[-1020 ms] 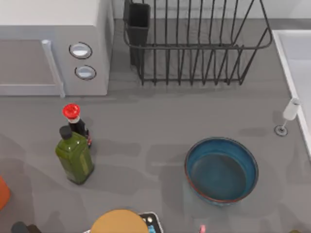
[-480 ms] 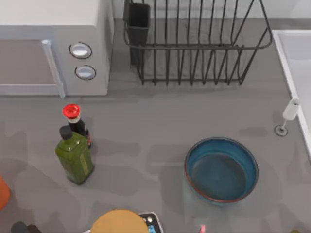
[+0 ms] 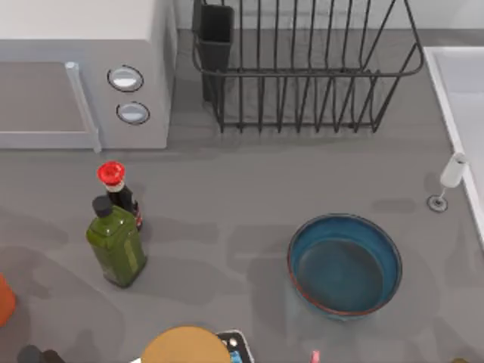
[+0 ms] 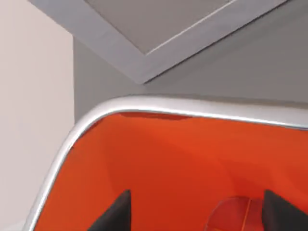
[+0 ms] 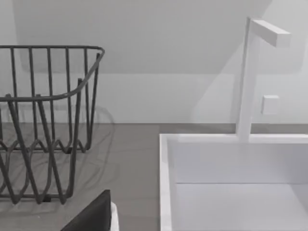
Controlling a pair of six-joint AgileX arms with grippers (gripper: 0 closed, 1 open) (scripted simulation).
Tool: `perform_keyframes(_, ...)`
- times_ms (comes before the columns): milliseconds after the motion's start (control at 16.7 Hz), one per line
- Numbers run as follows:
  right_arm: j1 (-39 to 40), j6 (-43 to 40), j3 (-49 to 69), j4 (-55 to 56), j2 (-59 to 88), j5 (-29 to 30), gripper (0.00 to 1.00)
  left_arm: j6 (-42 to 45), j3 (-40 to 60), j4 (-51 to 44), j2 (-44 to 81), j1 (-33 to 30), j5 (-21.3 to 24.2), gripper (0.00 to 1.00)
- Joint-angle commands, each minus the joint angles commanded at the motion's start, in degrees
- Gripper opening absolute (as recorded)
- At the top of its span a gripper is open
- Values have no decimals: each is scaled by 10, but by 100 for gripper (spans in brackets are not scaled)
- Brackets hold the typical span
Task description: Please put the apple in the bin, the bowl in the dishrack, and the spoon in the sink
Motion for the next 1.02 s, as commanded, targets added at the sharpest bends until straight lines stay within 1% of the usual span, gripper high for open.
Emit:
perform_keyframes(120, 0, 0, 0, 0, 0, 0, 100, -119, -58, 59, -83, -25, -2, 100)
perform_keyframes(240, 0, 0, 0, 0, 0, 0, 100, -216, -108, 116, -162, -48, -2, 100)
perform_keyframes(360, 0, 0, 0, 0, 0, 0, 100, -290, -147, 169, -229, -67, -1, 100)
perform_keyframes(480, 0, 0, 0, 0, 0, 0, 100, -339, -173, 210, -276, -81, -1, 100)
perform_keyframes(660, 0, 0, 0, 0, 0, 0, 100, -368, -188, 236, -303, -89, 0, 100)
perform_keyframes(1020, 2, 2, 6, -6, 6, 0, 100, -368, -188, 236, -303, -89, 0, 100)
